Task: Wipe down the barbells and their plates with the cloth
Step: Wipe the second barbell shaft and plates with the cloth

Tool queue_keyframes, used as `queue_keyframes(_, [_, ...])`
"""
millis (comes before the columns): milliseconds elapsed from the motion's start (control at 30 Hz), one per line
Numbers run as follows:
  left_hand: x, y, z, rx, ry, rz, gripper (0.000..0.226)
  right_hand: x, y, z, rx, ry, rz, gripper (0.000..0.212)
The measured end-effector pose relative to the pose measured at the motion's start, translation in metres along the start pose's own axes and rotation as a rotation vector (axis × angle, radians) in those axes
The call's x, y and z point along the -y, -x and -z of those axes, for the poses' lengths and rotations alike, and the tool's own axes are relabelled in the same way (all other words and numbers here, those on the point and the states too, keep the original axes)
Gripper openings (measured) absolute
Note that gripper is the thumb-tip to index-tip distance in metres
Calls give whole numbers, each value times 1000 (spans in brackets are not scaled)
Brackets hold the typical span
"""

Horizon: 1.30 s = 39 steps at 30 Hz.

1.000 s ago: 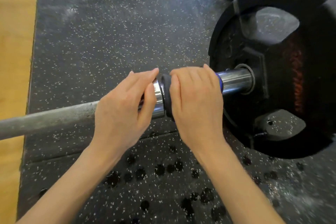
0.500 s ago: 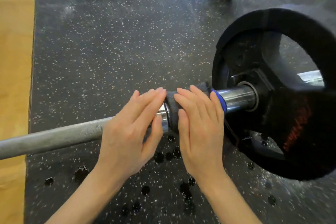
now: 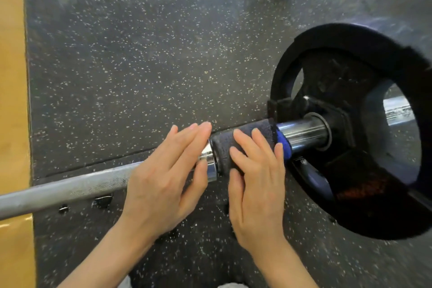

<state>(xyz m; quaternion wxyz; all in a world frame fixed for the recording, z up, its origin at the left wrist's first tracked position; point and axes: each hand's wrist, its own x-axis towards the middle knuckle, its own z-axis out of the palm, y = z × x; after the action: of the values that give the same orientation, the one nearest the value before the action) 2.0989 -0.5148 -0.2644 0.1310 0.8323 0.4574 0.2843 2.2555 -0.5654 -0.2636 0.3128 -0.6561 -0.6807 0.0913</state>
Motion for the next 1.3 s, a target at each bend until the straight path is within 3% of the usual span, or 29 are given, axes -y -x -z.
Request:
queue_keyframes(167, [-10,1,7,61,68,71,44,0,-69,-3,-62,226,-42,30])
queue_keyframes(367, [-21,-20,1,105,-18,153,46,-4,12,-13,-97,123,-61,43])
queue_keyframes(467, [-21,-21,-3,123,13,164,45,-11,-28,-9,-43,150,-37,39])
queue_keyframes(567, [-19,-23,-3,123,-3,161,44,-17,-72,1,-95,214,-73,37])
queue_keyframes(633, [-18,-25,-2,106,-6,161,44,-19,-55,-5,-111,150,-102,32])
queue_keyframes(767, [-19,-23,-3,71,-13,169,44,-13,8,-17,-163,78,-112,43])
queue_keyframes(867, [-18,-23,-3,88,0,175,44,-28,-35,-6,-130,126,-103,37])
queue_keyframes(967, [-19,-24,-5,90,-1,184,44,-39,-77,14,-208,193,-102,37])
queue_keyframes(1067, [-19,-23,-4,70,-9,177,44,-42,-39,4,-171,96,-130,26])
queue_keyframes(1167, [-21,-21,-5,61,-22,175,43,-44,4,-3,-201,83,-126,41])
queue_keyframes(1300, [-21,-20,-5,81,-24,178,44,-54,-53,16,-135,155,-122,34])
